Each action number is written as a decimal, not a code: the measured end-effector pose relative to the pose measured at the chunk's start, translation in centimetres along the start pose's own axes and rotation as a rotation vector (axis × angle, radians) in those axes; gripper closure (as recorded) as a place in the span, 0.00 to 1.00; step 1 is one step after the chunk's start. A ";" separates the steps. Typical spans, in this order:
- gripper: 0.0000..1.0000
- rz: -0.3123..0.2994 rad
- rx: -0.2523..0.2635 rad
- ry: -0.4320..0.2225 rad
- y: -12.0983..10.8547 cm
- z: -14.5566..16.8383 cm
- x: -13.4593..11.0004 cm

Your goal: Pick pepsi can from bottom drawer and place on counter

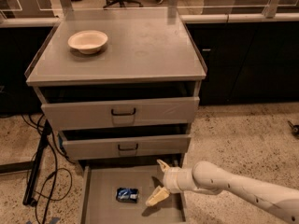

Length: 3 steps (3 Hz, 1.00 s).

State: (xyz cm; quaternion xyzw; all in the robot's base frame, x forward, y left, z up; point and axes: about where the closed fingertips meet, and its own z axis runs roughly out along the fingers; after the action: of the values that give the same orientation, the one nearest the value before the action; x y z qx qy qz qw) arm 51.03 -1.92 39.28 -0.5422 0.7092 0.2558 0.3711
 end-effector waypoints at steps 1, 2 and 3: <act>0.00 -0.007 0.008 0.031 0.5 2.5 1.6; 0.00 -0.005 0.049 0.071 0.5 6.6 5.6; 0.00 0.015 0.057 0.076 0.6 10.3 9.2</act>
Offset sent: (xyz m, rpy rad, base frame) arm 0.0092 0.0261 -0.1579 -0.1287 -0.0216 -0.0980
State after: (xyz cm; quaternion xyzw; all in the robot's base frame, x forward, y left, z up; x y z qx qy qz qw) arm 51.76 0.79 25.75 -0.5354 0.7339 0.2175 0.3570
